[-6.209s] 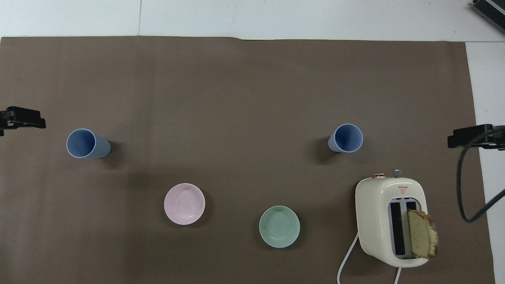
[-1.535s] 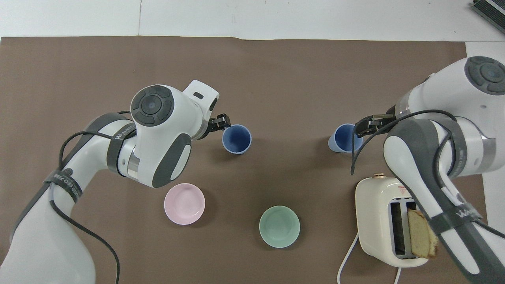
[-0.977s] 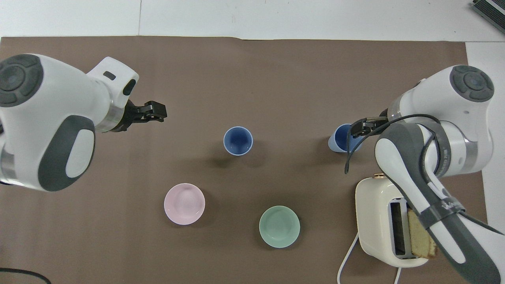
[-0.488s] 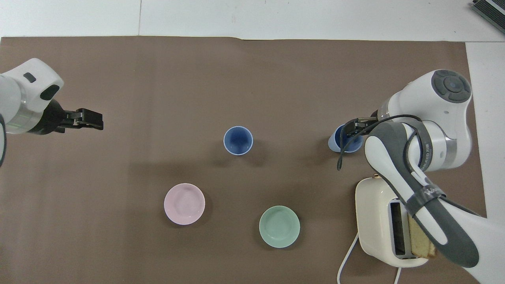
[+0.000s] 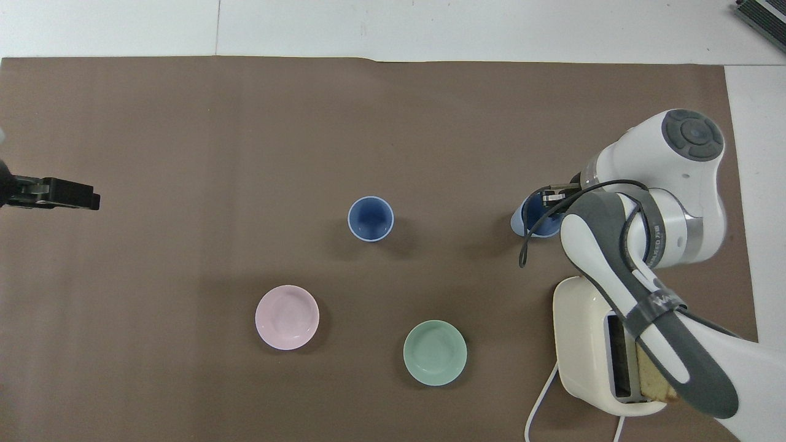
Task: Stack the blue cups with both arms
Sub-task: 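Withdraw the left gripper while the right gripper grasps the other cup, then carry the blue cup with the right gripper over the placed cup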
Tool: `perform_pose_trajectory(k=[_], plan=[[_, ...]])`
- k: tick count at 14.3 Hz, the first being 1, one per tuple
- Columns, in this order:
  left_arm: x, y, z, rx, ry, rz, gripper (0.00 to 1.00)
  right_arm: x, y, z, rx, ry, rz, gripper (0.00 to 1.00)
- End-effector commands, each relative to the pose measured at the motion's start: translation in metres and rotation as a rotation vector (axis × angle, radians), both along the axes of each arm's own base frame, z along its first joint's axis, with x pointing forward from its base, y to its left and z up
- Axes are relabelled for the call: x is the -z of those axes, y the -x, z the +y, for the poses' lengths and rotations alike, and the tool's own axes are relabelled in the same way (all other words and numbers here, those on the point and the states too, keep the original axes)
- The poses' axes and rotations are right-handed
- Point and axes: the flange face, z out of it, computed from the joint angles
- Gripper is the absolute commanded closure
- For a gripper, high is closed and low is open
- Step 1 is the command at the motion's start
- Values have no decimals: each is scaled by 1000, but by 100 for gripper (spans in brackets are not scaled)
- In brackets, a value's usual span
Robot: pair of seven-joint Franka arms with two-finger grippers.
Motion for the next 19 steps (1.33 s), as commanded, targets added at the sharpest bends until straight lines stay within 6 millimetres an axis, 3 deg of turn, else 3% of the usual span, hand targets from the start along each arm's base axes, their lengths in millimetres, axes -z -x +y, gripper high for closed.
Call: perform_pose_trajectory(k=[1,5,12,16,19], plan=[[-43,7,-3,19,-17,0,0,-4,2,9,2,-12,3,100],[-65,18,-12,2,-19,23,0,-20,-2,15,39,-12,-1,100],[-88,40,-12,3,-34,20,0,-127,-15,65,124,-31,-36,100],[-98,52,-12,9,-35,-2,0,-145,-10,131,149,-29,-64,100],[-100,51,9,-38,-30,-7,0,-161,-13,165,171,-27,-70,100]])
